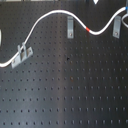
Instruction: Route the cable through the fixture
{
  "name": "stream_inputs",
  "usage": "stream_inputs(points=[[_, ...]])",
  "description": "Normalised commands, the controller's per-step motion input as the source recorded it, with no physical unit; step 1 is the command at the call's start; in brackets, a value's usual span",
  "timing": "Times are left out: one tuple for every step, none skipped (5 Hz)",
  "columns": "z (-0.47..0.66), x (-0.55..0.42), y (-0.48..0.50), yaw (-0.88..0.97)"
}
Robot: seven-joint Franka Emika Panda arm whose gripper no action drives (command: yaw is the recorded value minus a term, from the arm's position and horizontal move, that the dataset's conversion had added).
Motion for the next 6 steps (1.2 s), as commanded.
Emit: stream_inputs(points=[[0.0, -0.045, -0.183, 0.04], [0.18, -0.034, -0.602, 0.0], [0.0, 0.0, -0.04, 0.0], [0.0, 0.0, -0.1, 0.0], [0.0, -0.008, -0.311, 0.0], [0.0, -0.001, -0.317, 0.0]])
